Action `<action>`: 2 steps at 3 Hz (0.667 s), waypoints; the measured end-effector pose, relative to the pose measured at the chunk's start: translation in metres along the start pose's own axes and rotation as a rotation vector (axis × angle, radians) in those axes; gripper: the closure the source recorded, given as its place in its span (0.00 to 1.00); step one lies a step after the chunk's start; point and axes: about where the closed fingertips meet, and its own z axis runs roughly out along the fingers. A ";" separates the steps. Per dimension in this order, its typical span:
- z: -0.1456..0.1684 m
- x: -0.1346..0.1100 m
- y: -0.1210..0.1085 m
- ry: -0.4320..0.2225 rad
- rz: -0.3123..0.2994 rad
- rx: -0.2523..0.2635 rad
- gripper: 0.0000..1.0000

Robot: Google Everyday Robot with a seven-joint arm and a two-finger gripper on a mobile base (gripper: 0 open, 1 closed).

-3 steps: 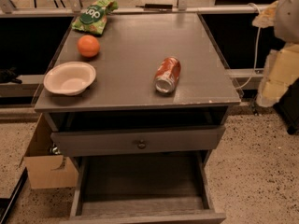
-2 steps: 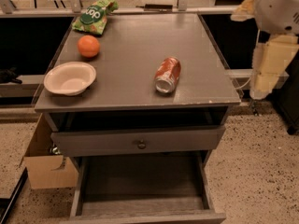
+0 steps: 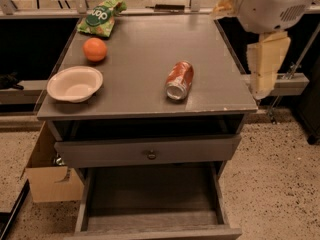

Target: Place coke can into middle drawer

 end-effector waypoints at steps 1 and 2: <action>0.000 -0.003 -0.003 0.001 -0.017 0.013 0.00; -0.003 -0.005 -0.005 -0.008 0.020 0.000 0.00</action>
Offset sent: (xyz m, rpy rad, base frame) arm -0.0028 0.0032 0.0034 0.0217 0.0753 -0.0696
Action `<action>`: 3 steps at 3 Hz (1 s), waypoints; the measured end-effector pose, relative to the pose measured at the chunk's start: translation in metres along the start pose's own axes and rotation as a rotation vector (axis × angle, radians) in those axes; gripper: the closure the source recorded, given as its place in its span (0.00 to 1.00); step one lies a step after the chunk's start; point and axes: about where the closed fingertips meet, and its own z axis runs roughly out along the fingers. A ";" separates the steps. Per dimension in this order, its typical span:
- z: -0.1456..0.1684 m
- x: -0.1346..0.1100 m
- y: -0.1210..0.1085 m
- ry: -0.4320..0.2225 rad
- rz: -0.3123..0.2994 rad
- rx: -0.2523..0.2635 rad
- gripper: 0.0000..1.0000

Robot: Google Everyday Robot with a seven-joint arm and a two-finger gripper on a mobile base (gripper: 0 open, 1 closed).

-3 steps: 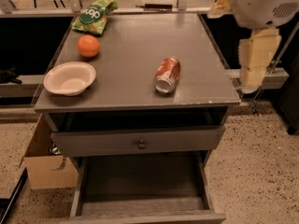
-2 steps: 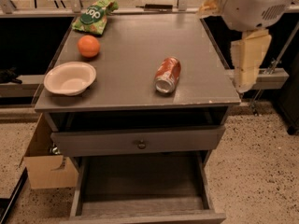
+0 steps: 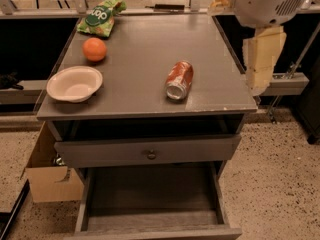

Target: Place coke can into middle drawer

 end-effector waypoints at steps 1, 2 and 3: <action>0.006 -0.004 -0.028 0.005 -0.002 0.006 0.00; 0.009 -0.019 -0.075 0.010 -0.044 0.068 0.00; 0.010 -0.019 -0.075 0.010 -0.044 0.068 0.00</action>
Offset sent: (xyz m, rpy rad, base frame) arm 0.0879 0.0548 0.0144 -0.0569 -0.0361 0.0659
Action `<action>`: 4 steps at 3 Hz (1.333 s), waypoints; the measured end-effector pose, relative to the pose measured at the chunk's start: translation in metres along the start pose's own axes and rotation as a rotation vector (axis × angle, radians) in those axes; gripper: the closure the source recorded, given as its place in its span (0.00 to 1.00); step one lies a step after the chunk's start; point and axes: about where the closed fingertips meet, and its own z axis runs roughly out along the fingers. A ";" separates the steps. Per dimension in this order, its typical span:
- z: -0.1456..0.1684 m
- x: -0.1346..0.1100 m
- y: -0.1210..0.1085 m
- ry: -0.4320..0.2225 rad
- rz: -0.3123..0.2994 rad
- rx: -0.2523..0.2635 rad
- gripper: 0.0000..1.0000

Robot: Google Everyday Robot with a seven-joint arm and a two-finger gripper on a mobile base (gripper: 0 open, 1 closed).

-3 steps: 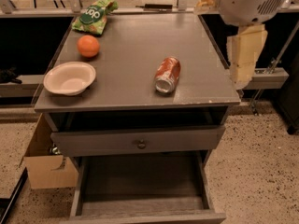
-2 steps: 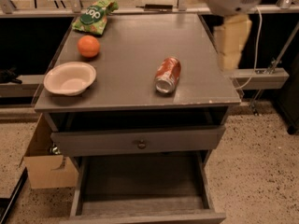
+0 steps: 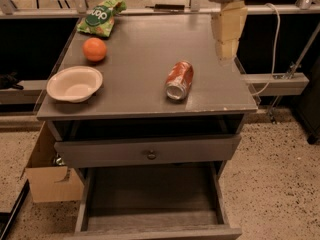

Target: Place coke can into middle drawer

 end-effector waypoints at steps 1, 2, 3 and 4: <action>0.008 0.003 -0.011 0.048 -0.008 0.003 0.00; 0.032 0.028 -0.030 0.099 0.015 -0.027 0.00; 0.058 0.059 -0.053 0.042 -0.034 -0.023 0.00; 0.063 0.051 -0.060 -0.108 -0.179 -0.010 0.00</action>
Offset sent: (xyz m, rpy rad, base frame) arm 0.0956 -0.0498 -0.0428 -0.1588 0.0785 -0.1480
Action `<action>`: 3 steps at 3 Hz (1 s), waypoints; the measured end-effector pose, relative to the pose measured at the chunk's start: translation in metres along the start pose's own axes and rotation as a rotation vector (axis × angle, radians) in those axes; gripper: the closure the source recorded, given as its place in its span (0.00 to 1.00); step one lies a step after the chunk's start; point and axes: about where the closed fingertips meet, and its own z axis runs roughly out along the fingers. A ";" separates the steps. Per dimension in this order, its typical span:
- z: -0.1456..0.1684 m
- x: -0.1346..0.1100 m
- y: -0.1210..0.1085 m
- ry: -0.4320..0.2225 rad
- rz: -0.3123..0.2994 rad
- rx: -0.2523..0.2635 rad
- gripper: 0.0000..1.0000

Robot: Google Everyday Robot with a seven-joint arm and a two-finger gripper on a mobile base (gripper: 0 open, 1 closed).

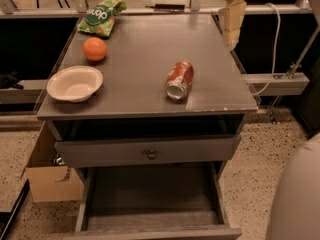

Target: Place coke can into middle drawer

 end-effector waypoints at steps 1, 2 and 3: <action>0.002 -0.019 -0.009 -0.073 -0.192 0.012 0.00; 0.004 -0.020 -0.018 -0.072 -0.254 0.044 0.00; 0.002 -0.017 -0.026 -0.045 -0.206 0.073 0.00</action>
Offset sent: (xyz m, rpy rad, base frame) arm -0.0024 0.0212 0.0016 -0.0033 -0.0123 0.2058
